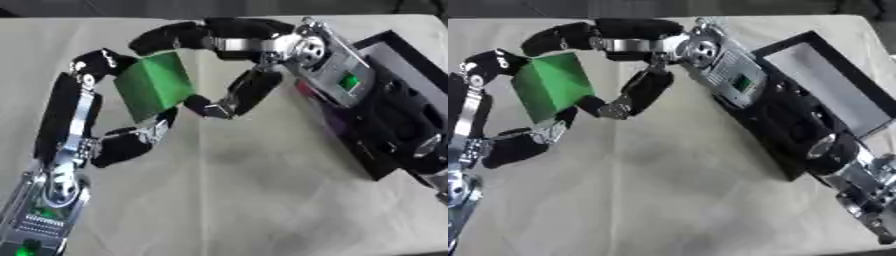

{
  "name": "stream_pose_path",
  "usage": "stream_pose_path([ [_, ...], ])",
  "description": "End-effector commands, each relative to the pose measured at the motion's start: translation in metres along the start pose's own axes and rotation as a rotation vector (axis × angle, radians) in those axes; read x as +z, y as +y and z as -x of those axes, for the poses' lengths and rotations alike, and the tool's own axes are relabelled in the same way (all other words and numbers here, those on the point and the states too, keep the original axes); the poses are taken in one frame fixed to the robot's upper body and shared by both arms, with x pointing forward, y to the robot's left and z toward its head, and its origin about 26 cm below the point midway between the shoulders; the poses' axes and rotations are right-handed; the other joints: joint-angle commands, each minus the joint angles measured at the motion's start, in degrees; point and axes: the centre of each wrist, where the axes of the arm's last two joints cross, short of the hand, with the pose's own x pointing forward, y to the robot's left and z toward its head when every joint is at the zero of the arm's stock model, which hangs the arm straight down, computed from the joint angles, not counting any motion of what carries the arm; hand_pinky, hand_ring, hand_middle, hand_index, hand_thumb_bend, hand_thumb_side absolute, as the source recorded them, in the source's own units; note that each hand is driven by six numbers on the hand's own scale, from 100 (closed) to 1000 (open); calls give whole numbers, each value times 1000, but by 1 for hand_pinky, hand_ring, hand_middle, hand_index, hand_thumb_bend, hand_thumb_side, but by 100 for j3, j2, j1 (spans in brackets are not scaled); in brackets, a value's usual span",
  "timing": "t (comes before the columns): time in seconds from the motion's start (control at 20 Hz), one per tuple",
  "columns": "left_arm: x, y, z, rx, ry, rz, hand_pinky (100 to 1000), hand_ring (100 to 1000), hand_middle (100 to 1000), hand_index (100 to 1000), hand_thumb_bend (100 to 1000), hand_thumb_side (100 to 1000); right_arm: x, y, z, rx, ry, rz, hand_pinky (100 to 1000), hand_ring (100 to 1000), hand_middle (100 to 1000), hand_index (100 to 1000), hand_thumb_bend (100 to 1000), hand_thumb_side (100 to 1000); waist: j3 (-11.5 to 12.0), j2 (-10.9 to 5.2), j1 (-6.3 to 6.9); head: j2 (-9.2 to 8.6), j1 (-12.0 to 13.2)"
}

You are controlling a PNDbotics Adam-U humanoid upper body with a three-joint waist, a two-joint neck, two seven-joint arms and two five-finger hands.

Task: Pick up the objects with one hand, pass them to the other hand, and then place them into the box on the other side of the table.

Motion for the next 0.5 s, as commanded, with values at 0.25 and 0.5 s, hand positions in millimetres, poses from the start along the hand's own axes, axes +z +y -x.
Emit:
stream_pose_path([
  [0.25,-5,6,-12,0,-50,-21,783,587,467,472,100,100,1,-8,-1,34,8,-6,1000,1000,1000,1000,100,179,2,31,-42,-82,-32],
  [0.5,-6,8,-14,10,-55,-32,779,581,460,472,100,100,2,-7,-1,40,7,-11,1000,1000,1000,1000,100,176,10,34,-43,-88,-34],
])
